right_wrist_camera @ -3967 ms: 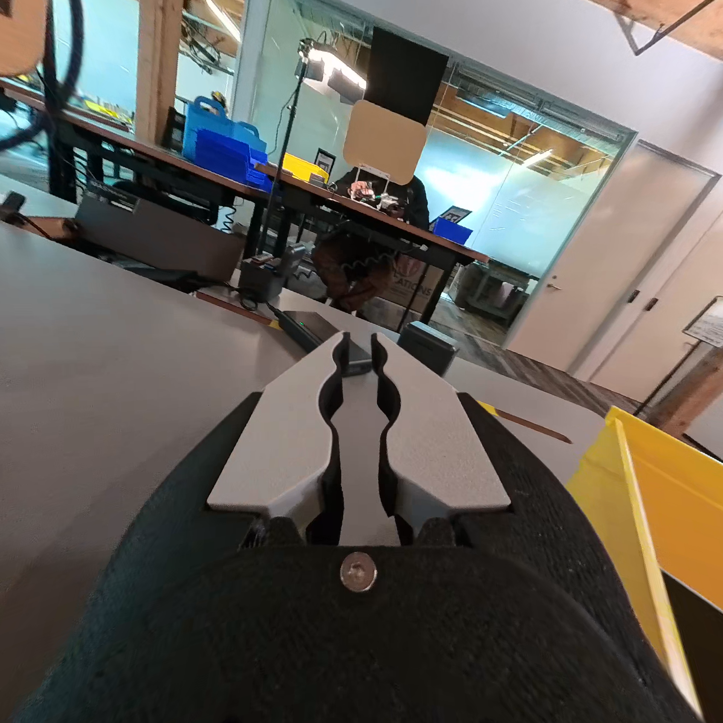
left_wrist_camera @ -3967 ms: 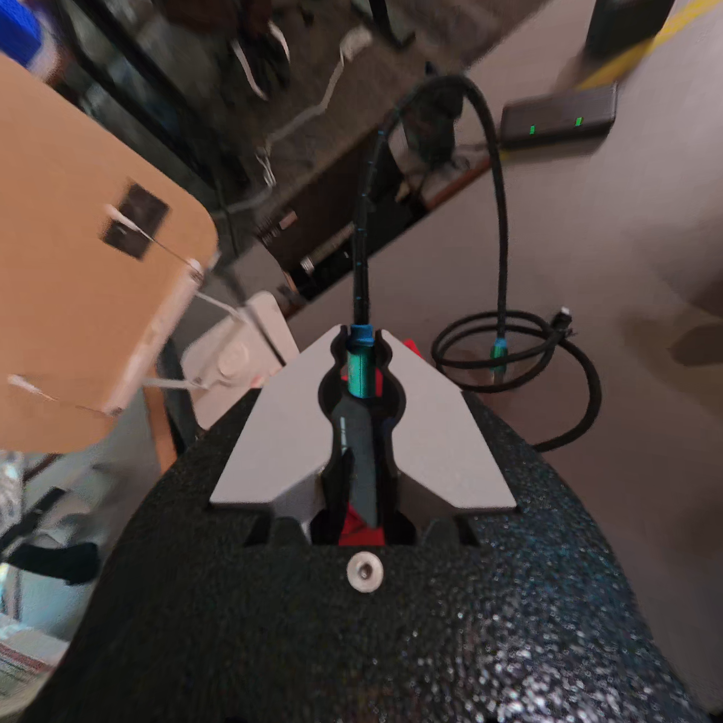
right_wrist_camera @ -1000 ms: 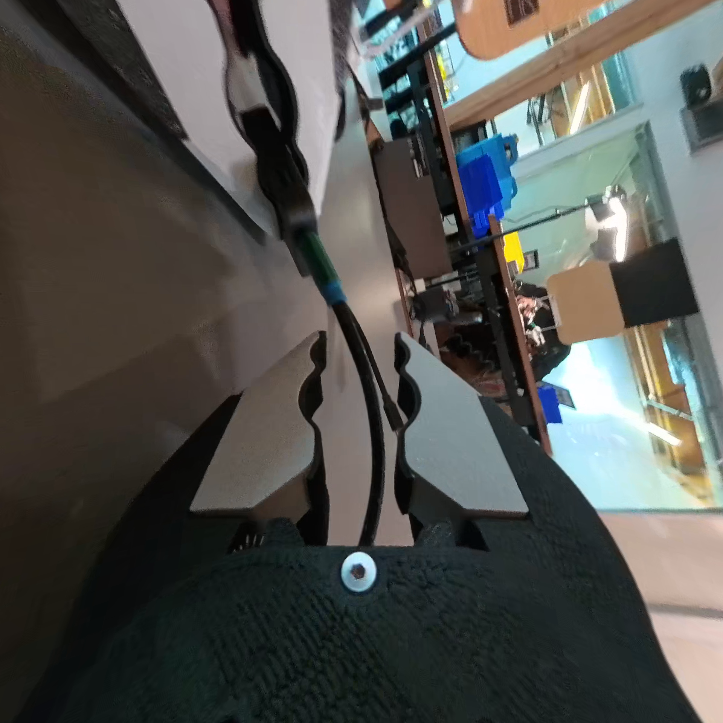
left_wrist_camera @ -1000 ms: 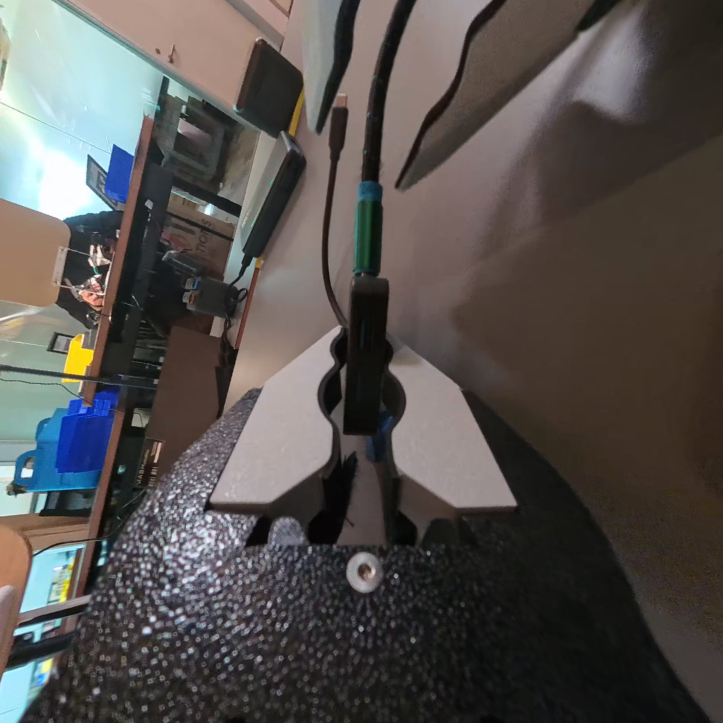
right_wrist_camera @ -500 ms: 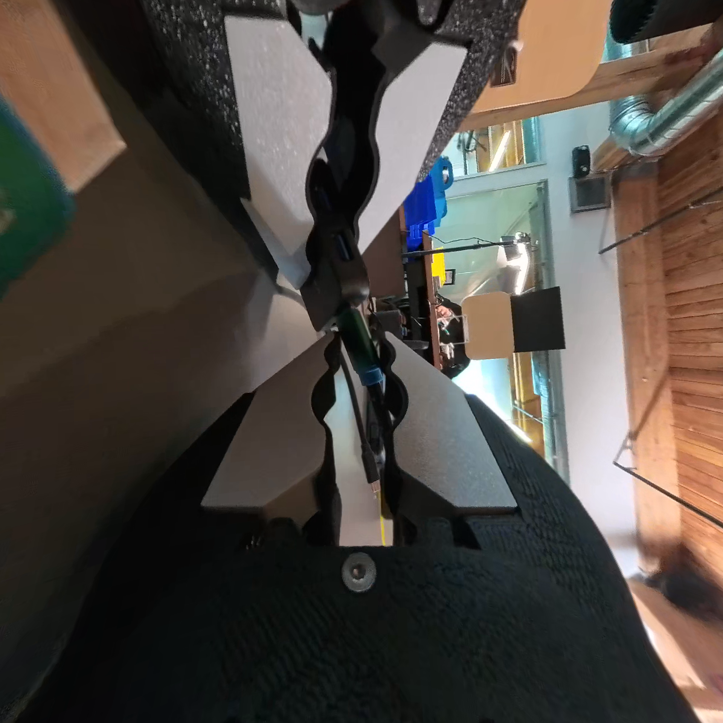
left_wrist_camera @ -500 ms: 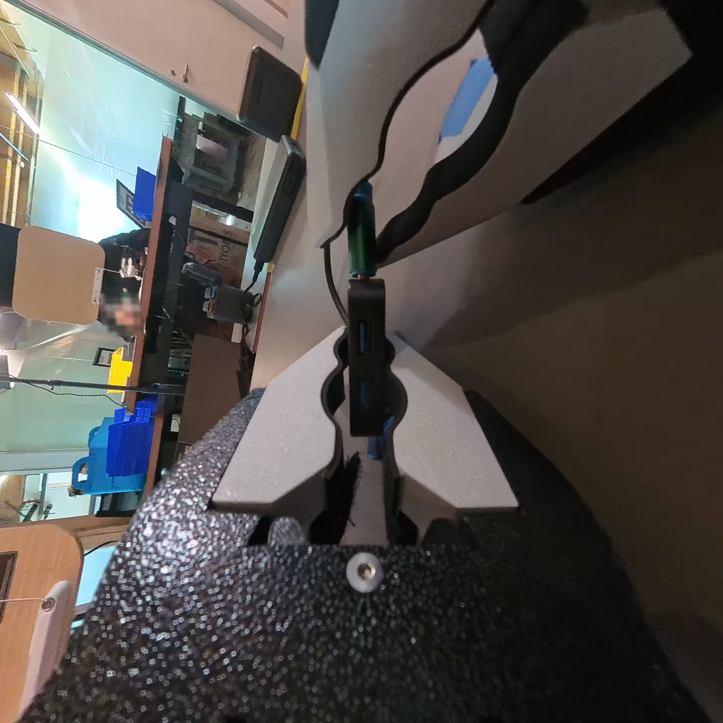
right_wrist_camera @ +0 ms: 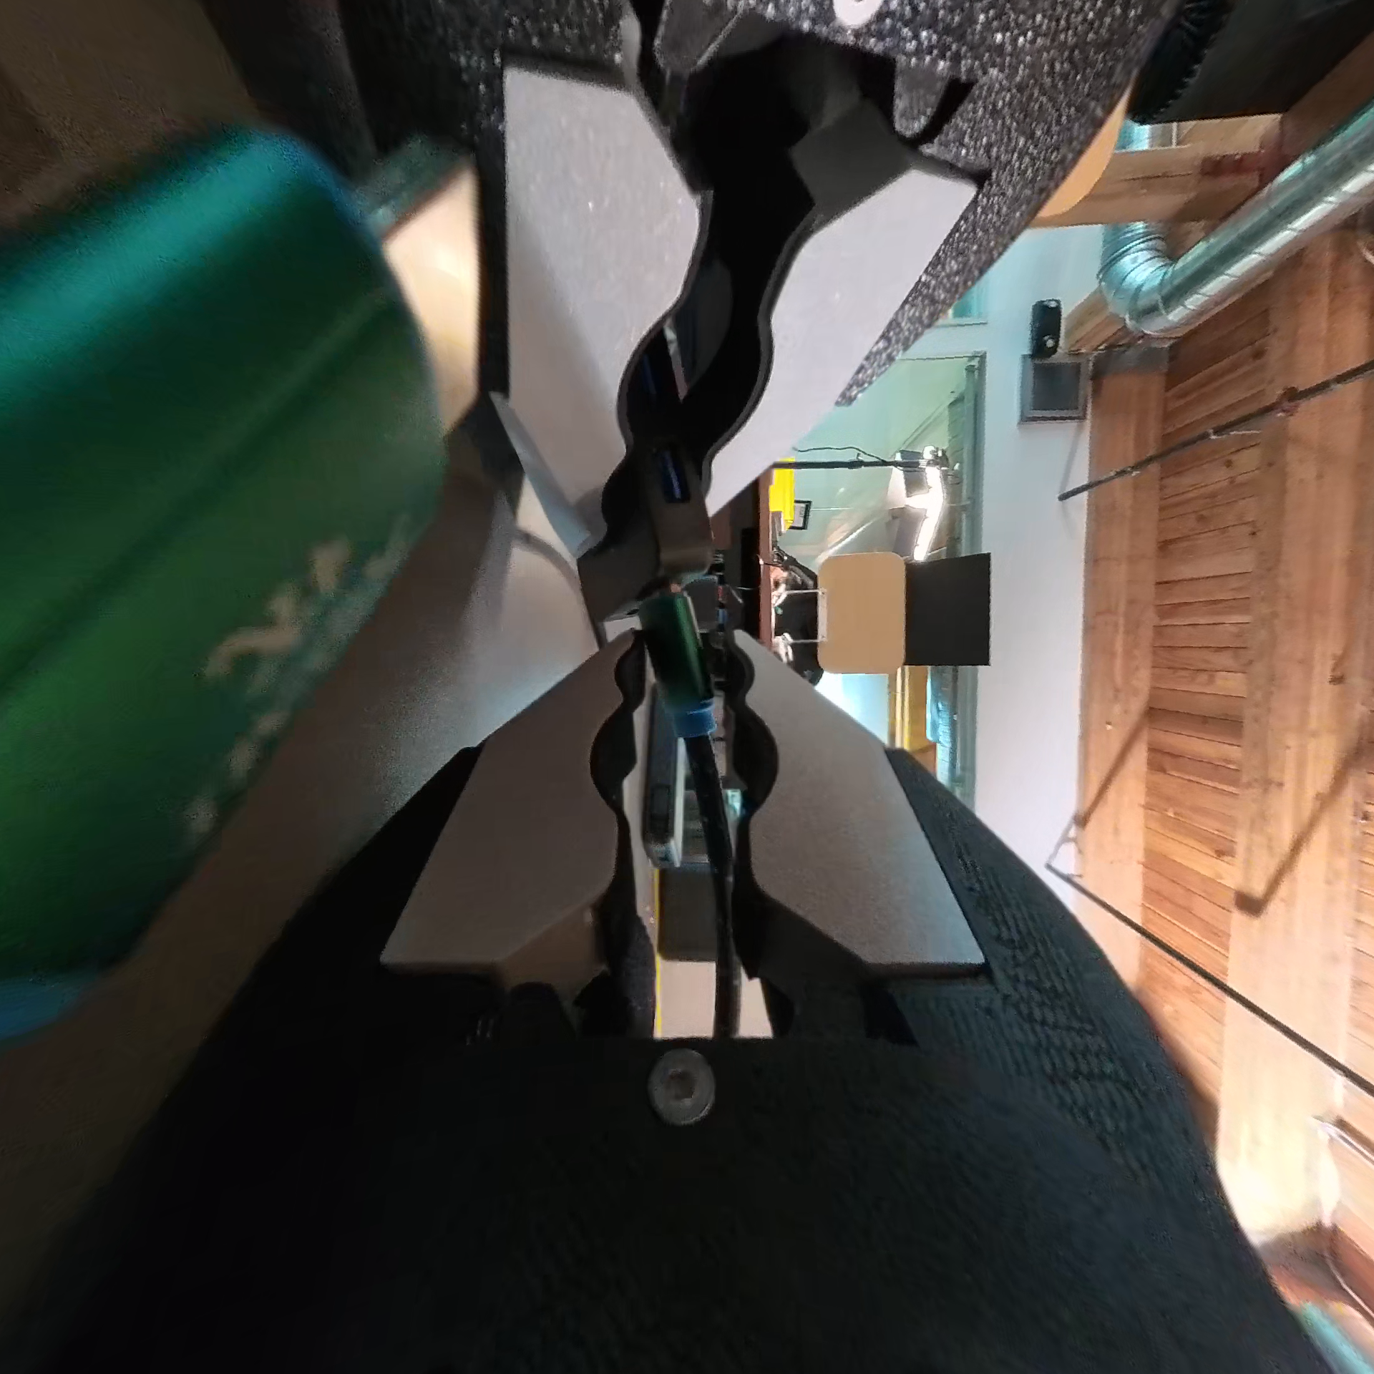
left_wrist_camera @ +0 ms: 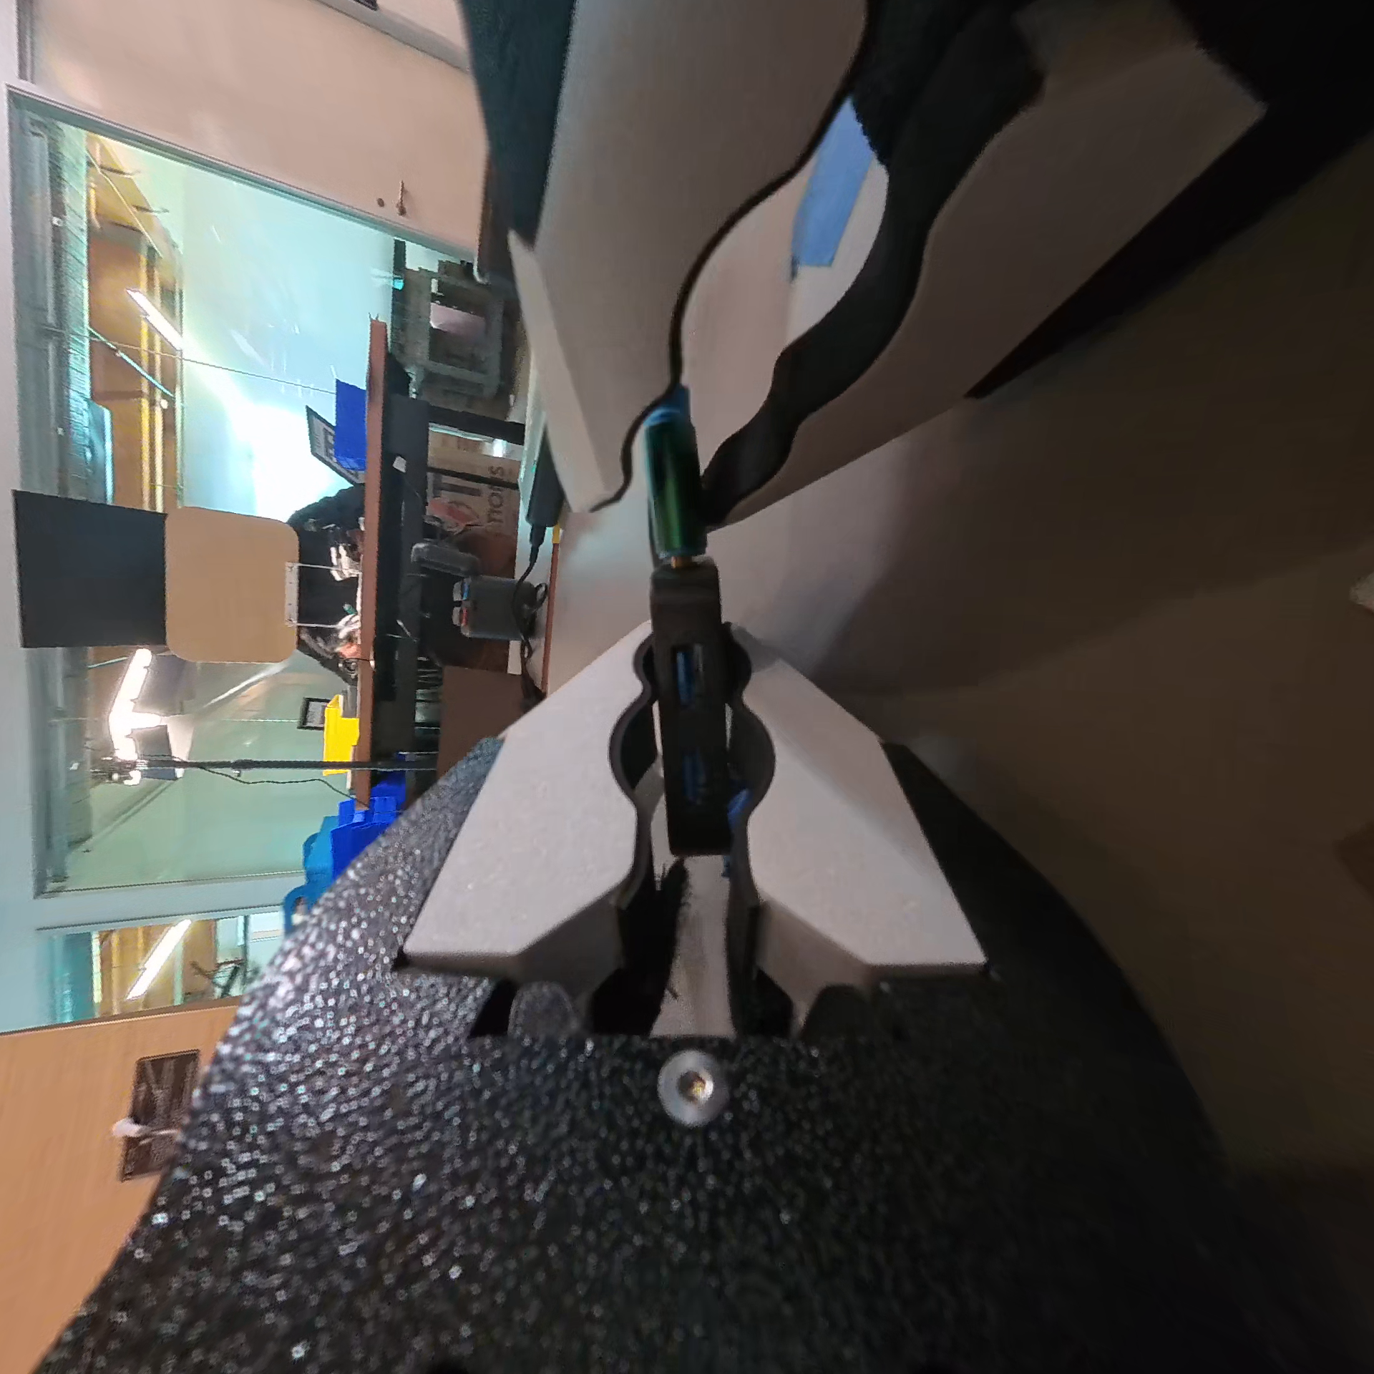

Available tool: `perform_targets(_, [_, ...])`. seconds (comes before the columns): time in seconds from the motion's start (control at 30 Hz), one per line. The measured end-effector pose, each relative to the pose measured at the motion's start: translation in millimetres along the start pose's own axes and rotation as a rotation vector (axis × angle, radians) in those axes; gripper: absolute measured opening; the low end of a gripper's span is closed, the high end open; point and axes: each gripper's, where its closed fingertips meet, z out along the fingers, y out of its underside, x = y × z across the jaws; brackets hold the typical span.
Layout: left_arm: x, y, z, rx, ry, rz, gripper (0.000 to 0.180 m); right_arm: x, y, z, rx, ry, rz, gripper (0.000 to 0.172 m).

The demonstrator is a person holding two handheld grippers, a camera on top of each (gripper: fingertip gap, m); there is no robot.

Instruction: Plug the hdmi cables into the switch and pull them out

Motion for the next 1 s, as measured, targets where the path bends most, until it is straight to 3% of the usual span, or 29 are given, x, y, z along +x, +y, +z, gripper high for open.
perform_targets(0.23, [6, 1, 1, 0.016, 0.044, -0.017, 0.012, -12, 1, -2, -0.042, -0.103, 0.053, 0.012])
perform_targets(0.43, [9, -2, -13, 0.084, 0.045, 0.015, 0.012, -14, -7, -8, 0.042, -0.120, 0.093, 0.012])
perform_targets(0.57, [13, 4, -19, 0.052, 0.056, -0.001, 0.012, -17, -12, -9, 0.047, -0.149, 0.114, 0.012])
perform_targets(0.6, [11, 10, -20, 0.013, 0.041, 0.009, 0.011, -17, -2, -7, -0.009, -0.144, 0.111, 0.011])
perform_targets(0.67, [5, 45, -23, -0.086, 0.015, 0.001, 0.011, -14, 57, -8, -0.234, -0.129, 0.145, 0.011])
perform_targets(0.73, [0, 56, -37, -0.060, 0.021, -0.118, 0.010, -8, 79, -18, -0.235, -0.119, 0.264, 0.011])
perform_targets(0.87, [-1, 53, -39, -0.040, -0.003, -0.080, 0.011, -14, 63, -14, -0.182, -0.152, 0.259, 0.012])
perform_targets(1.0, [-3, 45, -33, 0.011, -0.007, -0.055, 0.011, -14, 44, -12, -0.051, -0.229, 0.494, 0.018])
